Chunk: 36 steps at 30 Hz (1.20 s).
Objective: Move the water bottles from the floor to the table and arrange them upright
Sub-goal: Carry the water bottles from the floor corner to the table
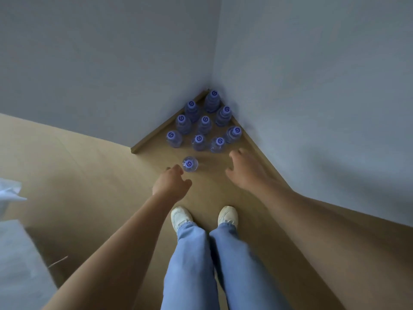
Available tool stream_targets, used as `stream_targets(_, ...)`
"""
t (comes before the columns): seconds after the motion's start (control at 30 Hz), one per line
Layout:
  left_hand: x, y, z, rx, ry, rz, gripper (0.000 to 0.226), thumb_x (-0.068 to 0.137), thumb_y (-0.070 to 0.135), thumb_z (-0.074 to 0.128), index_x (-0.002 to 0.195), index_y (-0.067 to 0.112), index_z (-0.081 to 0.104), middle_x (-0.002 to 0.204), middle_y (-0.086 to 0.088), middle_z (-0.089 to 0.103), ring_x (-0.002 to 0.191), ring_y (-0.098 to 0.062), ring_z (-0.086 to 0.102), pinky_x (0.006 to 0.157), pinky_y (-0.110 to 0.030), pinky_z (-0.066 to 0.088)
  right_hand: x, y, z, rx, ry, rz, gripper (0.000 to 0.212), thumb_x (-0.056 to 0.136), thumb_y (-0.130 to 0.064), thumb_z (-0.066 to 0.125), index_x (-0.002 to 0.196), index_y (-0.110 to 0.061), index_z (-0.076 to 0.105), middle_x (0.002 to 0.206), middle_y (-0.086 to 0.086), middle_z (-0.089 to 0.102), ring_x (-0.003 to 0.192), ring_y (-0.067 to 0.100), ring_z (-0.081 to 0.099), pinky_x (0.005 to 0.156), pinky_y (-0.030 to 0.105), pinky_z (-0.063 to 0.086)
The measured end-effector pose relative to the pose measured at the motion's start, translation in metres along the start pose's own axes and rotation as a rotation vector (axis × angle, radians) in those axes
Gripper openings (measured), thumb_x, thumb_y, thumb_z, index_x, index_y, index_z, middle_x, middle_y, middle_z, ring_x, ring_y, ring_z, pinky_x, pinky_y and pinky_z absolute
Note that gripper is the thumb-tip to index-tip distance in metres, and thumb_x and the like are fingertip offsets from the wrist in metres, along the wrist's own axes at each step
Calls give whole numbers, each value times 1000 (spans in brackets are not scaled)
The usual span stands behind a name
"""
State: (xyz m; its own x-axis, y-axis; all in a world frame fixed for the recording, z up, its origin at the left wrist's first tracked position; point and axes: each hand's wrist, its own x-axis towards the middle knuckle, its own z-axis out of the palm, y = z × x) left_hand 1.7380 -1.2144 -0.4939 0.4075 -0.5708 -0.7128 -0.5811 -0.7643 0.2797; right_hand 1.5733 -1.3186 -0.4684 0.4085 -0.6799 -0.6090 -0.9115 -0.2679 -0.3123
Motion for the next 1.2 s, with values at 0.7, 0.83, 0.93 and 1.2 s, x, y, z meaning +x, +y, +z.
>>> stream_targets(0.7,144,-15,107,227,-121,47,72,82,29,66,140,19,25,132,-14,33,119,-33,42,90,-36,45,168,53,107,-13,-25,3,67,86,-18,59,144,-12,24,146,17,24,130,35,35,100,39,38)
stream_targets(0.83,151,-14,117,203,-120,32,70,81,25,67,138,17,26,131,-15,31,118,-34,43,91,-36,44,178,55,113,-49,-28,-21,58,85,-14,59,137,-11,33,140,16,29,124,35,41,93,38,41)
stream_targets(0.93,160,-17,119,202,-89,47,64,83,18,64,136,14,28,130,-16,32,117,-34,45,91,-36,44,185,56,117,-64,-28,-32,58,85,-13,59,137,-11,32,140,16,30,124,34,41,93,37,41)
stream_targets(1.2,183,-22,131,248,-24,79,50,85,8,60,128,10,34,124,-15,39,107,-32,54,86,-37,48,212,59,131,-193,-52,-52,48,88,-4,54,132,-8,36,137,18,31,116,38,47,89,40,43)
